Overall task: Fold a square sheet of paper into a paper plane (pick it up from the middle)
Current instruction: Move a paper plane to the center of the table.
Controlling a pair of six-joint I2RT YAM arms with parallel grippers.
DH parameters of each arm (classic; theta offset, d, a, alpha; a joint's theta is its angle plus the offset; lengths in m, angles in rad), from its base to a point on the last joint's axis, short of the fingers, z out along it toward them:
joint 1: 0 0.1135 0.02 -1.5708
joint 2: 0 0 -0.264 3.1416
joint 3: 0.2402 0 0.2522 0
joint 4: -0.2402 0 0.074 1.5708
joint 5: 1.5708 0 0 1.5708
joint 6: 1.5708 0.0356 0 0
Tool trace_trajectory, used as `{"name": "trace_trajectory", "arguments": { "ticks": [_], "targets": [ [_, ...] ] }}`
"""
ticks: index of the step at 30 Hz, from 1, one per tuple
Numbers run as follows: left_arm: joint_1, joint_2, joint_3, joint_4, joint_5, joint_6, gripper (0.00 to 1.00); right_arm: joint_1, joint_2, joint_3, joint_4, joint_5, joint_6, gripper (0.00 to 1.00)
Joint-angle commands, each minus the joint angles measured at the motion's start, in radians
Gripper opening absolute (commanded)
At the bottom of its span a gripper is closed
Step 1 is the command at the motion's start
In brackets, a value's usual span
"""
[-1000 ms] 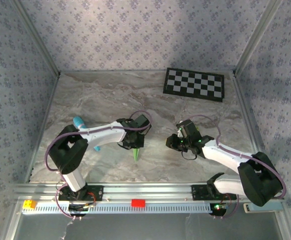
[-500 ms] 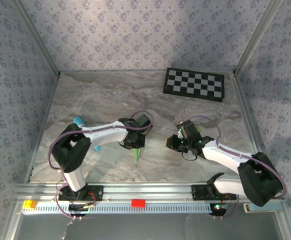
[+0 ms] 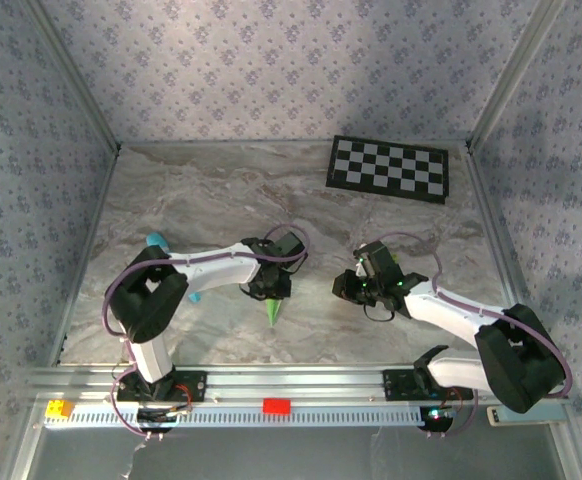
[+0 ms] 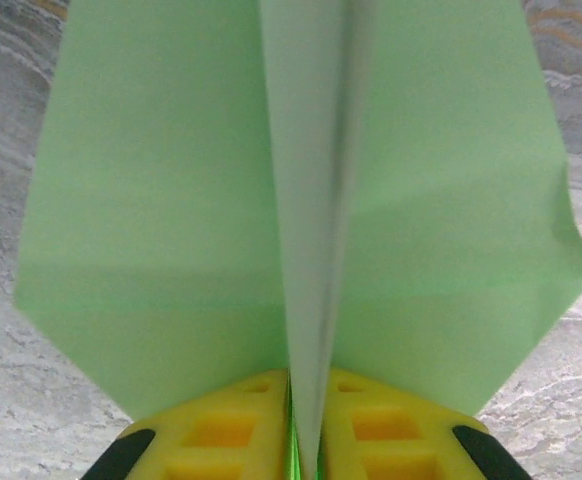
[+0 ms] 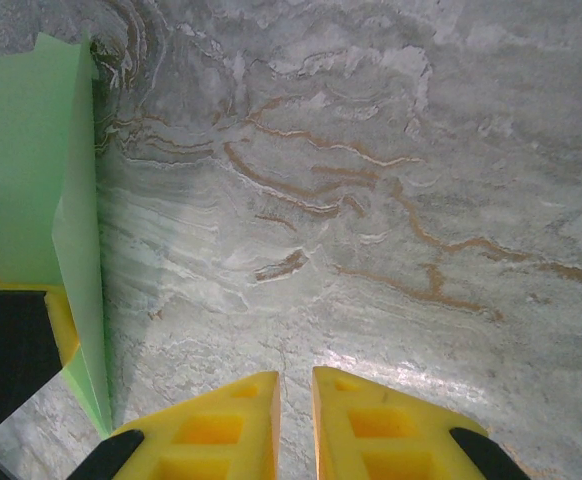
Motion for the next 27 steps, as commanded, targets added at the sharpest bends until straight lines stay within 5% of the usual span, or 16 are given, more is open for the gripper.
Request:
{"name": "trace_trajectory", "arguments": {
  "ticks": [1, 27],
  "targets": [
    [-0.008, 0.014, 0.027, -0.035, -0.025, 0.009, 0.15, 0.0, -0.009, -0.01, 0.015, 0.005, 0.016, 0.17],
    [-0.025, 0.166, 0.076, 0.001, -0.091, -0.119, 0.32, -0.007, -0.058, 0.003, -0.045, 0.024, -0.006, 0.18]
  ]
}}
